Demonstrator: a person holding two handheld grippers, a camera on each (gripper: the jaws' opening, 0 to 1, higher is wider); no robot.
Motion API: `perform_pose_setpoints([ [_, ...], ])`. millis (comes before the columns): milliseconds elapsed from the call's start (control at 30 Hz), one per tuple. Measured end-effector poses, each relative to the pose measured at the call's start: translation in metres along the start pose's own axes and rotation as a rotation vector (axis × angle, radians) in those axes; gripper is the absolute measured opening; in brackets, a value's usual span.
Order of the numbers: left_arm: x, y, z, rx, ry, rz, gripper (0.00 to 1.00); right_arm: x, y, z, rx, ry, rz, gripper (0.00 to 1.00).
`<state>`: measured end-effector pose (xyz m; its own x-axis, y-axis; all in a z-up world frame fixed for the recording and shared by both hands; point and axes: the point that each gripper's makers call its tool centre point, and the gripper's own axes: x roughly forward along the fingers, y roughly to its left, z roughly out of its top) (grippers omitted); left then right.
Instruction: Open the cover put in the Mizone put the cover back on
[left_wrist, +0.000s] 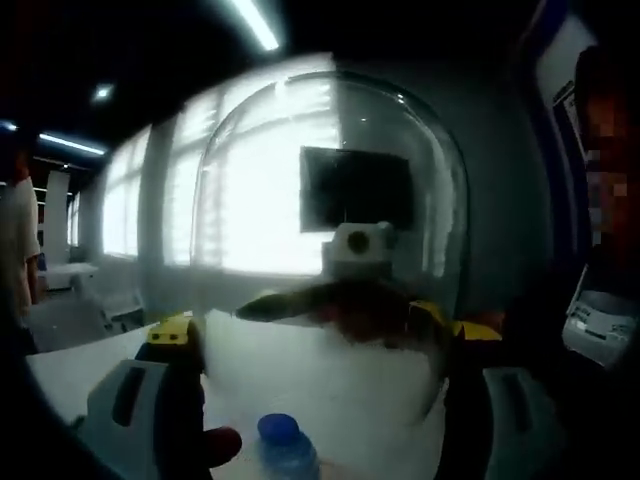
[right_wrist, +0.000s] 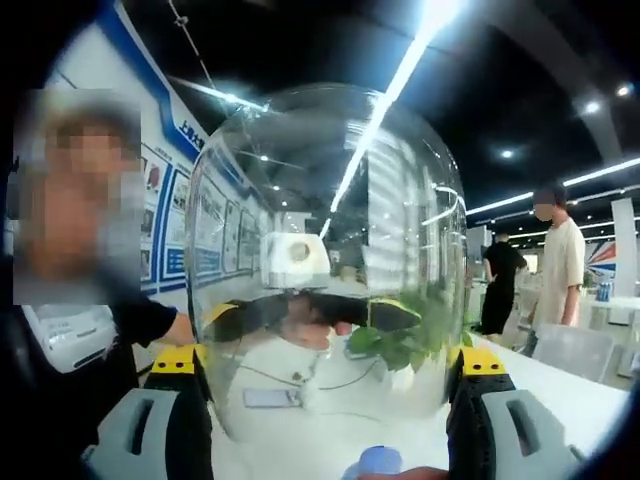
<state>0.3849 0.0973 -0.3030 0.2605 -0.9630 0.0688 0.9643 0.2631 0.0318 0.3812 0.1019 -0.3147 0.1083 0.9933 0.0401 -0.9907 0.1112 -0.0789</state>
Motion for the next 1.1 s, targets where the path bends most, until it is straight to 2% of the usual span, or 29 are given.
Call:
perform_pose_setpoints([
  [100,0.002,0.004,-0.011,-0.013,0.014,0.004,0.85,0.000,-0.005,-0.011,0.010,0.018,0.002,0.90],
  [267,0.003,0.011,-0.021,-0.014,0.029,0.009,0.85,0.000,-0.012,-0.024,0.020,0.012,0.005,0.90],
  [500,0.007,0.019,-0.035,-0.030,0.021,0.010,0.85,-0.002,-0.021,-0.037,0.035,0.010,0.002,0.90],
  [800,0.011,0.032,-0.072,-0.074,0.049,0.014,0.85,-0.005,-0.034,-0.071,0.080,0.032,0.003,0.90],
  [1100,0.012,0.044,-0.091,-0.096,0.053,0.016,0.85,-0.004,-0.041,-0.092,0.098,0.046,0.005,0.90],
])
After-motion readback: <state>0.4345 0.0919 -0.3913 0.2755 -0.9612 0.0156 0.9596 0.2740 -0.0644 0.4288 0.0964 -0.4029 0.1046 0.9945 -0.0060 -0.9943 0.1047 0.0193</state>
